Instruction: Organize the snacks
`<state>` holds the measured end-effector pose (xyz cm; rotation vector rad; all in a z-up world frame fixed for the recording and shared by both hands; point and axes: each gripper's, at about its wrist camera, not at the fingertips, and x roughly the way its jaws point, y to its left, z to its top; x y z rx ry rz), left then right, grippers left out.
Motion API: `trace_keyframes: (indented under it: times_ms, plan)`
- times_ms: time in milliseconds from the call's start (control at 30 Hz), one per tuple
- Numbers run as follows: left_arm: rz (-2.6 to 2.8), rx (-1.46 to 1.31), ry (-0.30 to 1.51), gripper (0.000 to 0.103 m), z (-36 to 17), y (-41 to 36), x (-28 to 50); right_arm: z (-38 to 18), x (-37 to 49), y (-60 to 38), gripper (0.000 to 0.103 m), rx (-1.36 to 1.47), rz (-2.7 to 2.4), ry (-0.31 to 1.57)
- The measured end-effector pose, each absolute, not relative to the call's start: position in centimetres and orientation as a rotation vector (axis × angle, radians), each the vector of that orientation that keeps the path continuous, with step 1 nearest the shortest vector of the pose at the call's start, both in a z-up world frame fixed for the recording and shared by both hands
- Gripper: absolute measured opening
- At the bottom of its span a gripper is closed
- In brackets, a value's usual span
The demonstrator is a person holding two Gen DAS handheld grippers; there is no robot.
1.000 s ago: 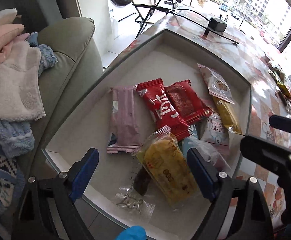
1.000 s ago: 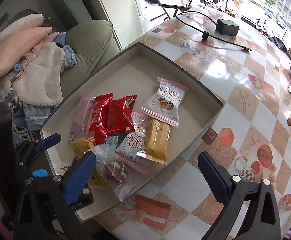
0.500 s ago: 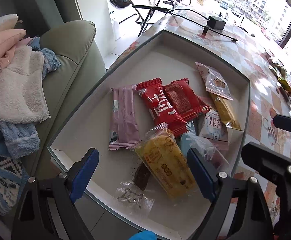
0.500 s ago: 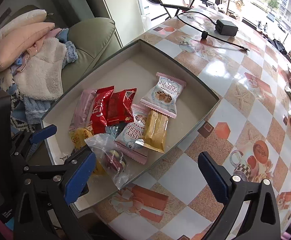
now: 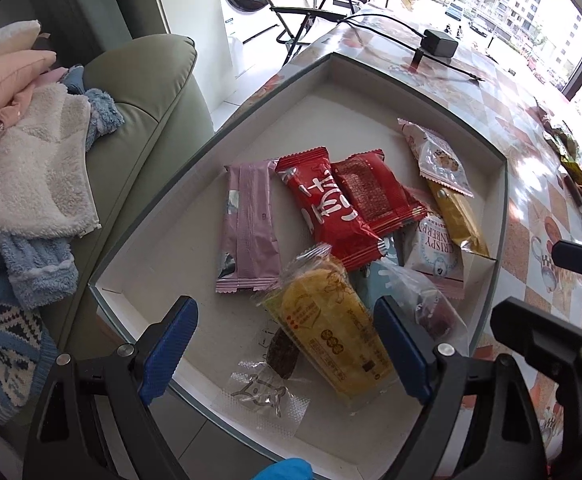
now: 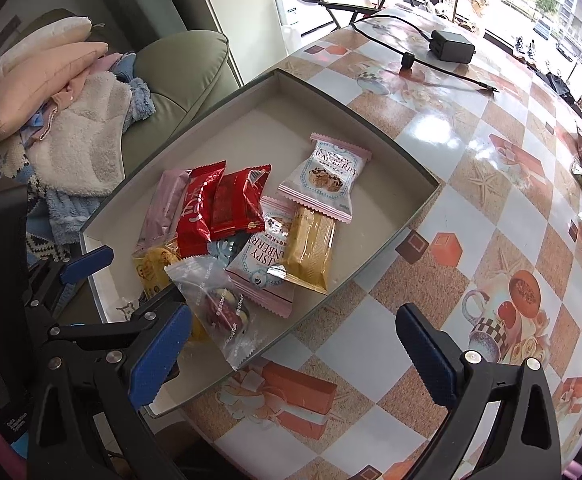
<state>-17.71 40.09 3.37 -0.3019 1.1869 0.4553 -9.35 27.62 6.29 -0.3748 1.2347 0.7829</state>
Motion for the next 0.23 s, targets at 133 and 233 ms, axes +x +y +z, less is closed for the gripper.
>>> trace_keyframes:
  times_ms: [133,233]
  plan:
    - [0.469,-0.282,1.143,0.092,3.57,40.0,-17.99,6.16,-9.54,27.56,0.102,-0.372,0.783,1.235]
    - [0.461,-0.258,1.126,0.092,3.83,39.71,-18.21,6.13,-9.52,27.32,0.102,-0.363,0.785,1.234]
